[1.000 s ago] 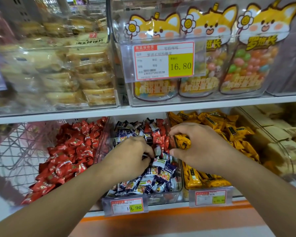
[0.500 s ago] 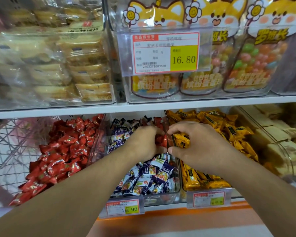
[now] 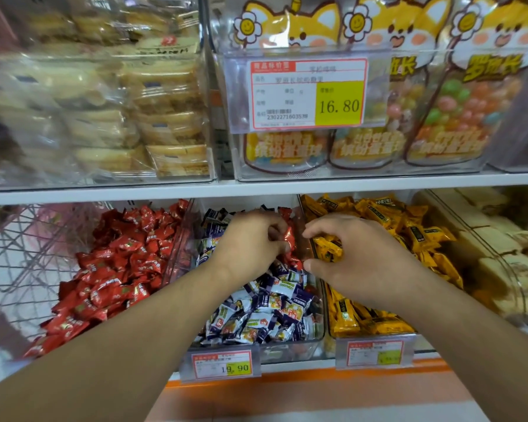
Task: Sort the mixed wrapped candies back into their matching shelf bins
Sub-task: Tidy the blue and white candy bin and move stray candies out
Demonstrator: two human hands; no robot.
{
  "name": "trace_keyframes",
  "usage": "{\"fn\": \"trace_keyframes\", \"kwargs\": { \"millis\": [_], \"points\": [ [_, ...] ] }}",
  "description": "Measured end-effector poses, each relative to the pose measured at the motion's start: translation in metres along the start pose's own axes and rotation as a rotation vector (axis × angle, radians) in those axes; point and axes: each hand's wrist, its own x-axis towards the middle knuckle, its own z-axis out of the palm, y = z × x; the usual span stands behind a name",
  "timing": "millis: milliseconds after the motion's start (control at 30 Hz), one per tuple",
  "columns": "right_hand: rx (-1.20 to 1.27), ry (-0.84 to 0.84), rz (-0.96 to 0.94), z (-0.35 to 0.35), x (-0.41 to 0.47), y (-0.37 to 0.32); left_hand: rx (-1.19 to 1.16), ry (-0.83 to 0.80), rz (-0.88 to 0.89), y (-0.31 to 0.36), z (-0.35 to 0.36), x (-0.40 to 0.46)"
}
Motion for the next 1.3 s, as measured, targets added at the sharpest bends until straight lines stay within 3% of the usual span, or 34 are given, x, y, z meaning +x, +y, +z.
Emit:
{"fn": "trace_keyframes", "kwargs": {
  "millis": [267, 400, 567, 667, 767, 833, 933, 1067, 1133, 1300],
  "points": [
    [-0.030, 0.021, -0.001, 0.001, -0.001, -0.022, -0.414, 0.132, -0.229, 0.017, -0.050, -0.039],
    [0.118, 0.065, -0.113, 0.015, -0.004, -0.052, -0.705, 0.122, -0.269, 0.023, -0.069, -0.070],
    [0.238, 0.178, -0.178, 0.037, -0.002, -0.082, -0.819, 0.206, -0.344, 0.008, -0.091, -0.096],
    [0.215, 0.174, -0.170, 0.043, 0.002, -0.093, -0.619, 0.297, -0.381, -0.027, -0.114, -0.103],
    [0.170, 0.152, -0.117, 0.049, 0.009, -0.100, -0.088, 0.354, -0.370, -0.067, -0.137, -0.111],
    [0.164, 0.143, -0.077, 0.053, 0.014, -0.108, 0.111, 0.331, -0.377, -0.080, -0.149, -0.118],
    [0.312, 0.126, -0.029, 0.060, 0.022, -0.129, 0.135, 0.258, -0.435, -0.090, -0.159, -0.120],
    [0.697, -0.072, 0.023, 0.062, 0.030, -0.154, 0.051, 0.274, -0.439, -0.087, -0.166, -0.116],
    [0.625, -0.065, 0.032, 0.064, 0.034, -0.148, 0.019, 0.274, -0.418, -0.087, -0.165, -0.114],
    [0.264, 0.157, 0.009, 0.041, 0.025, -0.097, 0.016, 0.281, -0.274, -0.073, -0.150, -0.112]
  ]
}}
